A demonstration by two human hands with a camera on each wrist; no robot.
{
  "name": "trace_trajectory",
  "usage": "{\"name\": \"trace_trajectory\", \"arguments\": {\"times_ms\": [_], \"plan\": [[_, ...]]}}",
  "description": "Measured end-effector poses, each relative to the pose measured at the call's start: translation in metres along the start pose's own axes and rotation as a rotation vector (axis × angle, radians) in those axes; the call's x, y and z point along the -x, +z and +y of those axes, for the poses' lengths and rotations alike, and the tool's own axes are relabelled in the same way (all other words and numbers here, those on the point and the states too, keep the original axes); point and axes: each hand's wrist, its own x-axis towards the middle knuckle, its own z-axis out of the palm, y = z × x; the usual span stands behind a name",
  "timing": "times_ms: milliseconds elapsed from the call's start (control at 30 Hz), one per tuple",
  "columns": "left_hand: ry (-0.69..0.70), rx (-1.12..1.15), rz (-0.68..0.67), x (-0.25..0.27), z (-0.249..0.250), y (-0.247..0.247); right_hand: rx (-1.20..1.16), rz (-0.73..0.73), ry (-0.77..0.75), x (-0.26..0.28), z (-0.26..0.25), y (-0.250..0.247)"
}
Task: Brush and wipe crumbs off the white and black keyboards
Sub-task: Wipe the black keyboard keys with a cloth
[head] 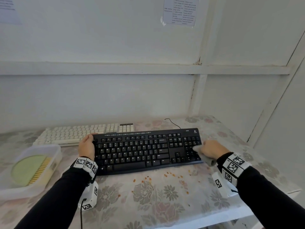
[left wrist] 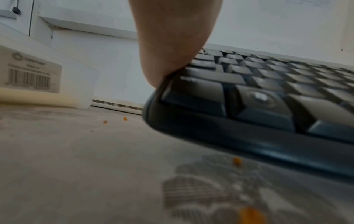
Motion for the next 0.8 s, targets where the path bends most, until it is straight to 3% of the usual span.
{"name": "trace_trajectory", "arguments": {"times_ms": [100, 167, 433, 600, 800], "plan": [[-0.008, 0.013, -0.001, 0.001, 0.002, 0.000, -0.080, 0.246, -0.179, -0.004, -0.016, 0.001], [-0.006, 0.026, -0.010, 0.003, 0.003, 0.001, -0.116, 0.287, -0.266, -0.007, -0.030, 0.009], [-0.038, 0.028, -0.023, 0.005, 0.005, -0.002, 0.063, 0.012, -0.245, 0.011, -0.060, 0.055], [0.000, 0.053, -0.025, 0.013, 0.012, 0.001, 0.217, -0.148, -0.251, 0.026, -0.068, 0.045], [-0.014, 0.048, -0.037, 0.007, 0.008, -0.001, 0.002, 0.208, -0.488, 0.006, -0.109, 0.030]]}}
